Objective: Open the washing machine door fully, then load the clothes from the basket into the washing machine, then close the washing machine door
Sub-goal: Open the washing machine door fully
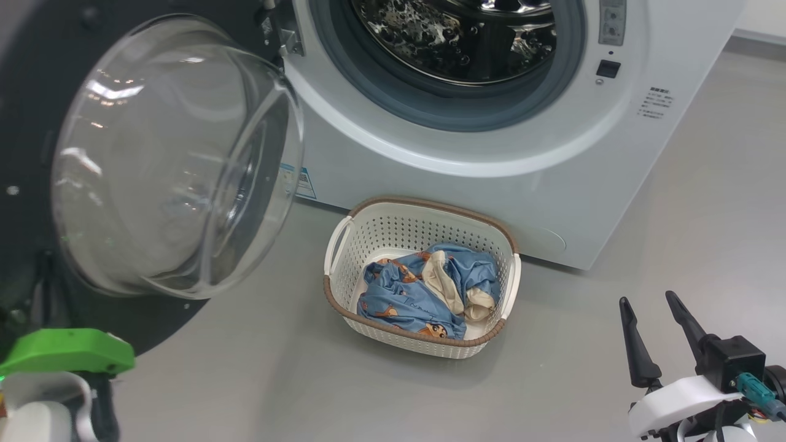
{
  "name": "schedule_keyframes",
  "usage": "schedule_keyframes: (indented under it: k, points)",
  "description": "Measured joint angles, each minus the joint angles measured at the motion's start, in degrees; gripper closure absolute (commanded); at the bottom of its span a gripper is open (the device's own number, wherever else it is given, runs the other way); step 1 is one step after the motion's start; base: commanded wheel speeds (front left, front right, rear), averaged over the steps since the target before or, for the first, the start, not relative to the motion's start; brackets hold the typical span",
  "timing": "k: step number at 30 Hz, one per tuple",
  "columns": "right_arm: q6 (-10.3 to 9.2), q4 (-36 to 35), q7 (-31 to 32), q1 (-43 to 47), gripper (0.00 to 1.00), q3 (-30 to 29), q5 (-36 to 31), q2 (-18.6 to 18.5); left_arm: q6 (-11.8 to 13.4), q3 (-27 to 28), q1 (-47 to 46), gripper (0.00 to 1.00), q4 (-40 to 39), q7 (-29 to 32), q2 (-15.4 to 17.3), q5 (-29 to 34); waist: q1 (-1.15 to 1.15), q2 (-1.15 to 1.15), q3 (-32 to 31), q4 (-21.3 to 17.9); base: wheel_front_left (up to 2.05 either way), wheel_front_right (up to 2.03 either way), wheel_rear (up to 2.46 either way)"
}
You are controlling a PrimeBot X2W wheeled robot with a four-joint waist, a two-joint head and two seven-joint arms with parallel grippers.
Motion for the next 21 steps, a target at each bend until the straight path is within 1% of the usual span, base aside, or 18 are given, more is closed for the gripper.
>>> schedule_keyframes:
  k: [5,8,15,21]
  points:
    - [0.00,0.13,0.00,-0.81,0.00,0.42,0.00,-0.29,0.00,4.52,-3.83,1.00,5.56,0.47,0.98,2.09,0.00,0.00,0.81,-1.36,0.00,0.00,0.00]
    - [0.00,0.15,0.00,-0.87,0.00,-0.11,0.01,-0.46,0.09,5.79,-6.82,1.00,9.47,0.52,1.59,3.11,0.00,0.00,1.17,-1.87,0.00,0.00,0.00]
    - [0.00,0.31,0.00,-0.91,0.00,-0.03,0.02,-0.45,0.09,7.80,-10.33,1.00,14.64,0.47,1.85,4.13,0.00,0.00,1.36,-2.15,0.00,0.00,0.00]
    - [0.00,0.73,0.00,-1.01,0.00,-0.02,0.15,-0.42,0.24,8.34,-11.68,1.00,16.86,-0.84,1.21,4.54,0.00,0.00,0.92,-2.16,0.00,0.00,0.00]
